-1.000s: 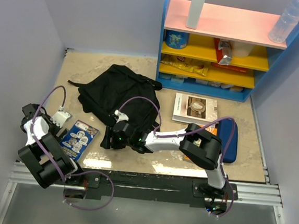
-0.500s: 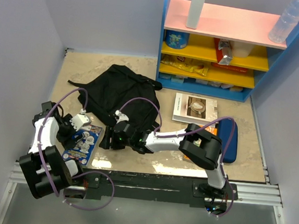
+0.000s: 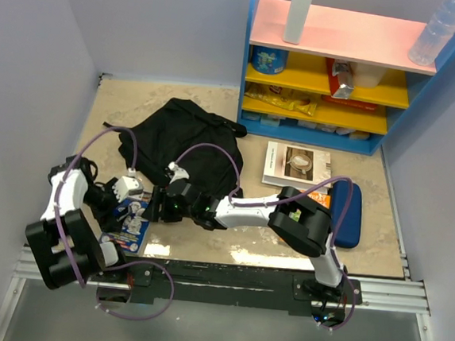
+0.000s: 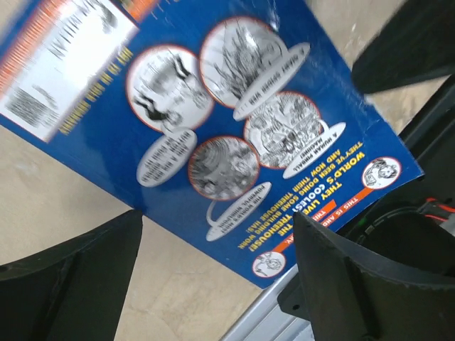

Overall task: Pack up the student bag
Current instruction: Pick up the book from the center of the board.

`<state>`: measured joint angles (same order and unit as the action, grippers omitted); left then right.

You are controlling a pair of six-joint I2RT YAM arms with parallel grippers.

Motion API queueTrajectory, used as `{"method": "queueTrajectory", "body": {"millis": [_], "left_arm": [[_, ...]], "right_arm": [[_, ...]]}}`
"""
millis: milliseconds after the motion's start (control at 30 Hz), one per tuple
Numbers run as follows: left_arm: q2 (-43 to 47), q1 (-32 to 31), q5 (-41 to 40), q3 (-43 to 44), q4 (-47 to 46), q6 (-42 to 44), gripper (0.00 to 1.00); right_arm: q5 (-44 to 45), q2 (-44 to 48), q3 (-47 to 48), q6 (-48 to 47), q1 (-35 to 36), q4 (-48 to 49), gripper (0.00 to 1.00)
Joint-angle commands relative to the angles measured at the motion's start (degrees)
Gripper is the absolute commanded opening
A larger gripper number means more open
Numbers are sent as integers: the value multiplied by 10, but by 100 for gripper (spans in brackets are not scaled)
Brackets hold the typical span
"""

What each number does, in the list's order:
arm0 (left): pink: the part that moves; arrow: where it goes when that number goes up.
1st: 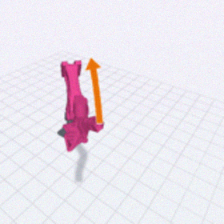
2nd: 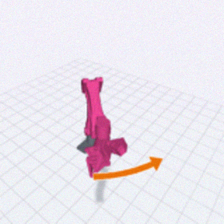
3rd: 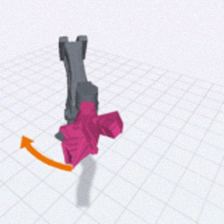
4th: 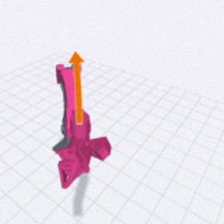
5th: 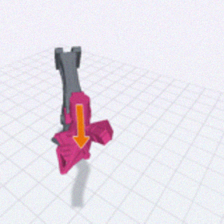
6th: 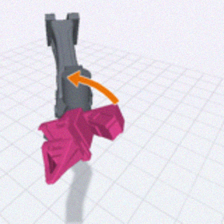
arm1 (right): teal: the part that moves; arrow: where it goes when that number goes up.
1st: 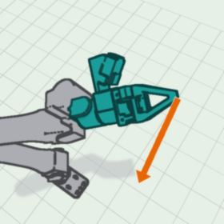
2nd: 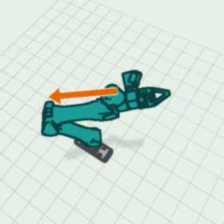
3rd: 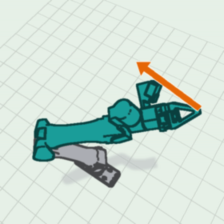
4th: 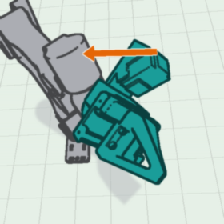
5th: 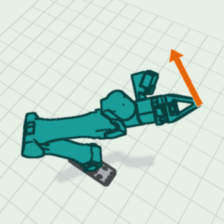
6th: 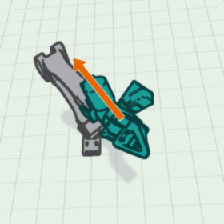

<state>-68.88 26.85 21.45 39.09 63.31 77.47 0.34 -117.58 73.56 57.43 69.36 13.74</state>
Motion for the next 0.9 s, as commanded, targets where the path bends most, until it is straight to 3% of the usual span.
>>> {"method": "queueTrajectory", "body": {"millis": [0,100,300,467,633,733,867], "left_arm": [[-79,-9,93,90,84,23,87],[-120,-12,116,118,119,26,84],[-75,-66,129,94,119,19,84],[-85,-87,137,80,121,16,81],[-95,-87,138,98,121,6,79],[-100,-74,137,143,121,-27,85],[-110,-24,141,187,118,-52,85]], "right_arm": [[-3,-12,29,4,0,-6,63],[-3,-13,30,8,0,-19,63],[5,5,0,28,-1,-35,63],[-2,-27,47,38,-1,-64,62],[-3,-47,71,54,-1,-58,61],[-3,-42,66,53,-1,-61,61],[1,-34,50,52,-1,-57,60]]}}
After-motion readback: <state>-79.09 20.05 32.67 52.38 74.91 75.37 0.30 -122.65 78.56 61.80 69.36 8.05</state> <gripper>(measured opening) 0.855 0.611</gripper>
